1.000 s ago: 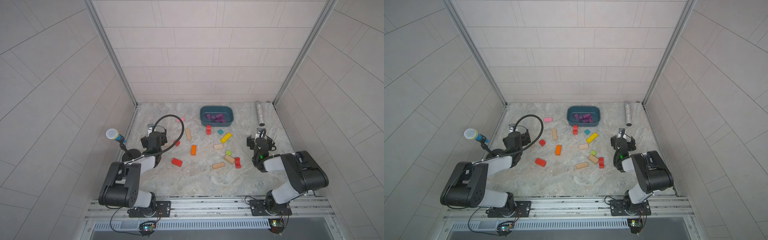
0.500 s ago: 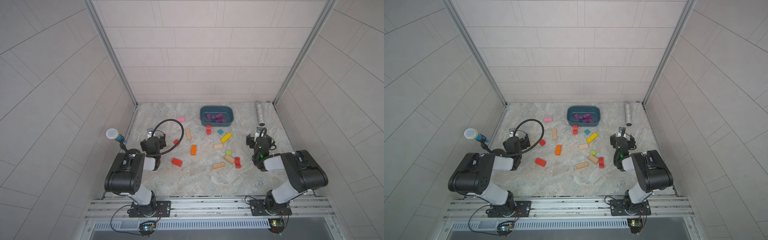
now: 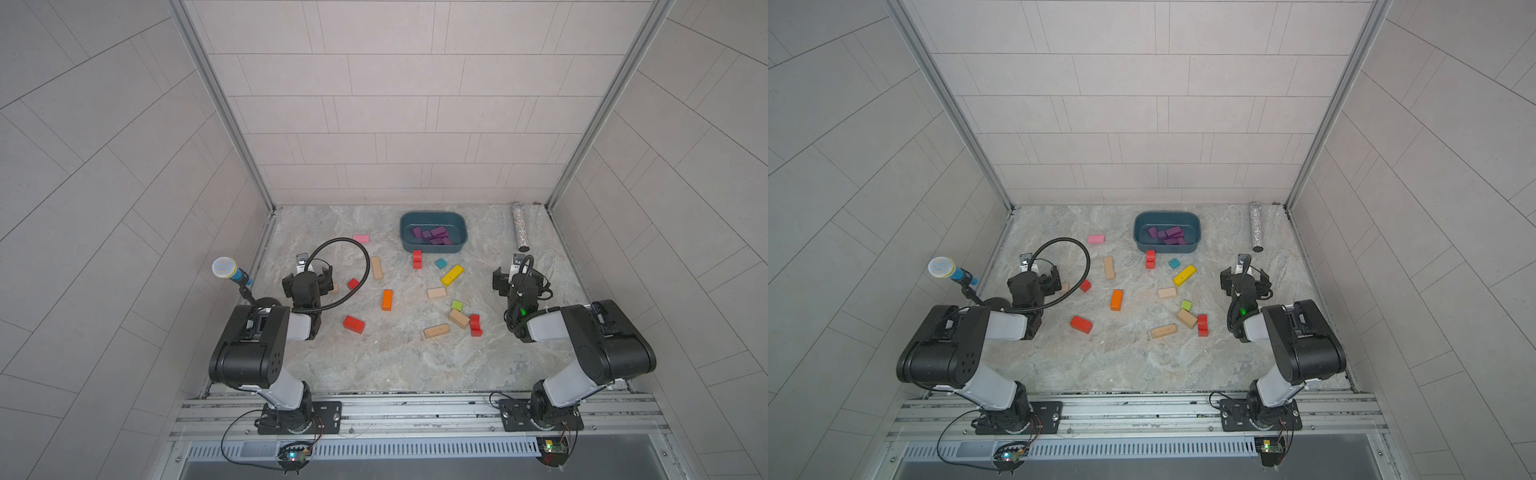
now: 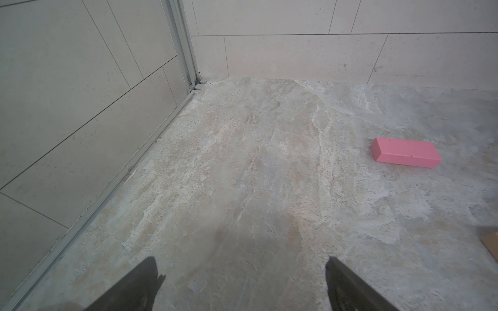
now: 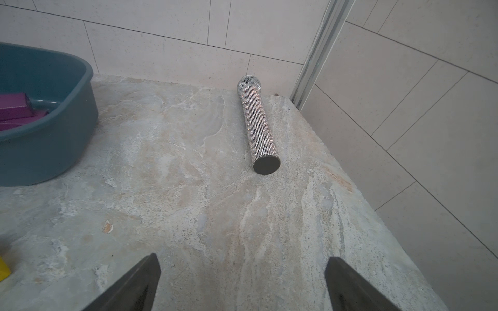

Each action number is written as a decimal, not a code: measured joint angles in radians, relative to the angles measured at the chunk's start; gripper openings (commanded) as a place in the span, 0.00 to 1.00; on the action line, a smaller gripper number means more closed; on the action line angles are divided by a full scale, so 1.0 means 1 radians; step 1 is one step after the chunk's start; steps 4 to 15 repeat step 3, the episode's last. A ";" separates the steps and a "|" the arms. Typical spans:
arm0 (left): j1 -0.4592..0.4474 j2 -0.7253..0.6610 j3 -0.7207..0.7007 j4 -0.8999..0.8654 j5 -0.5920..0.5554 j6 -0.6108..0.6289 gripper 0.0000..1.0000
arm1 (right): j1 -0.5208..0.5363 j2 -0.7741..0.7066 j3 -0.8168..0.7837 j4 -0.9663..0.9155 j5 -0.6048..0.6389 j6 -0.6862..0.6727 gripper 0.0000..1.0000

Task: Pick purple bricks into the storage bin
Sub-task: Reset both arms

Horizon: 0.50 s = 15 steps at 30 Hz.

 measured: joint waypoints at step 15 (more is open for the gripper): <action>0.000 0.000 0.000 0.002 0.001 0.001 1.00 | 0.000 0.000 0.000 0.001 -0.002 0.000 1.00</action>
